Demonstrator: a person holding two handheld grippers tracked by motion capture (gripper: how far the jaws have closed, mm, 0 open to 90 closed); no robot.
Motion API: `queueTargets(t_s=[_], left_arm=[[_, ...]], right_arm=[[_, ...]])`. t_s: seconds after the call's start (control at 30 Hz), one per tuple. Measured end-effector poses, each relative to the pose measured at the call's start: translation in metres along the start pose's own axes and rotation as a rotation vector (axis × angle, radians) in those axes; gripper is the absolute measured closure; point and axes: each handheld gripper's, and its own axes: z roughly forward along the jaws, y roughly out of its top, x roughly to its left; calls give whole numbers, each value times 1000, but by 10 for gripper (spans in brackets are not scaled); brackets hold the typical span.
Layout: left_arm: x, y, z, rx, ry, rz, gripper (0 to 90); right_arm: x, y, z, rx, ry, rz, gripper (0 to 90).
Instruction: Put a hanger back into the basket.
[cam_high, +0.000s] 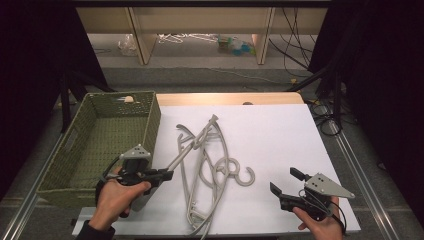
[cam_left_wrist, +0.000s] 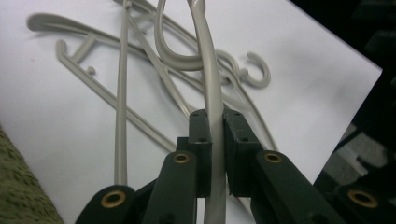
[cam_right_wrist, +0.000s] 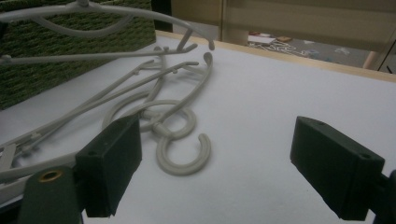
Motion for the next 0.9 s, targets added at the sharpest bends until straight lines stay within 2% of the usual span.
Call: queueTargets(t_s=[0.03,0.07,0.1,0.17,0.33,0.37,0.53,0.6,0.63,0.9], left_arm=[[0,0,0,0,0,0,822],[3,2,-6,-30,-11,-17,822],[5,2,-9,-41,-27,-22,821],[8,4,-14,-72,-41,-43,821],[10,10,-22,-113,-74,-53,821],[10,11,-24,-115,-79,-52,822],[15,21,-37,-159,-91,-48,821],[15,23,-41,-157,-77,-46,821],[18,27,-49,-162,-72,-44,821],[39,37,-87,-241,-23,-36,821]], right_arm=[[0,0,1,-5,-1,0,176],[0,1,-2,17,4,6,176],[0,0,0,-3,3,9,175],[0,0,1,-7,-1,1,175],[0,0,1,-6,0,3,175],[2,-1,0,11,7,25,174],[1,0,-1,26,5,27,174],[1,0,-1,25,5,27,174],[1,0,-1,27,6,27,174],[0,0,-1,32,6,29,173]])
